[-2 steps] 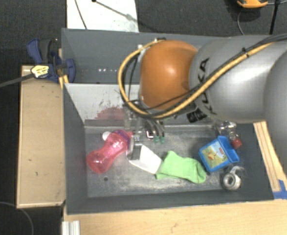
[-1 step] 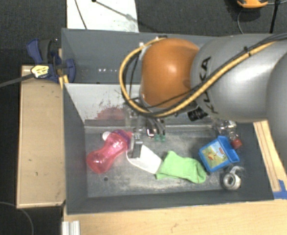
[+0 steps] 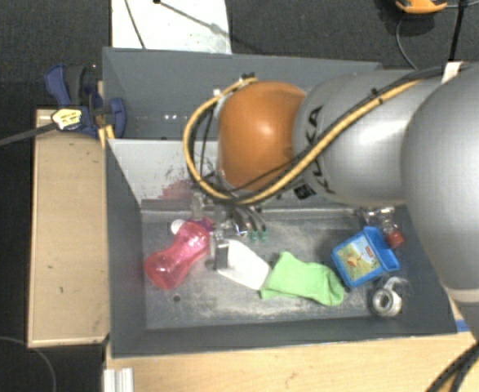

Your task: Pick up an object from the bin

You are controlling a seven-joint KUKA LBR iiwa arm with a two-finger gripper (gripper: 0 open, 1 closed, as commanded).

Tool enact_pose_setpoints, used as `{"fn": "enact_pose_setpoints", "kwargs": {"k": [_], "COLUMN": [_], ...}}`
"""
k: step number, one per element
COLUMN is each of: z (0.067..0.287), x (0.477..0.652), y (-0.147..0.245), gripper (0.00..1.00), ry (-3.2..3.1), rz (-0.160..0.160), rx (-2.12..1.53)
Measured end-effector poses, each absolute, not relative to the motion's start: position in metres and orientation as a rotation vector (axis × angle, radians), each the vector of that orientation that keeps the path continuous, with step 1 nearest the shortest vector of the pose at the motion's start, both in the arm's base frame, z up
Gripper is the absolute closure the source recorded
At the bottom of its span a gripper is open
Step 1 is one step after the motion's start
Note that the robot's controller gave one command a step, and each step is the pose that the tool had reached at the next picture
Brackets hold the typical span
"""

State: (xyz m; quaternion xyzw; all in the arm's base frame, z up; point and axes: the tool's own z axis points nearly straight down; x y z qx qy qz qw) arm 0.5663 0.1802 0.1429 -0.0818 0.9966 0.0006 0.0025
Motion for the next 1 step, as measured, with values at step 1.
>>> {"fn": "enact_pose_setpoints", "kwargs": {"k": [1], "z": [0.145], "x": [0.577], "y": [0.1987], "gripper": [0.0], "ry": [3.052], "rz": [0.001], "rx": [-0.739]}}
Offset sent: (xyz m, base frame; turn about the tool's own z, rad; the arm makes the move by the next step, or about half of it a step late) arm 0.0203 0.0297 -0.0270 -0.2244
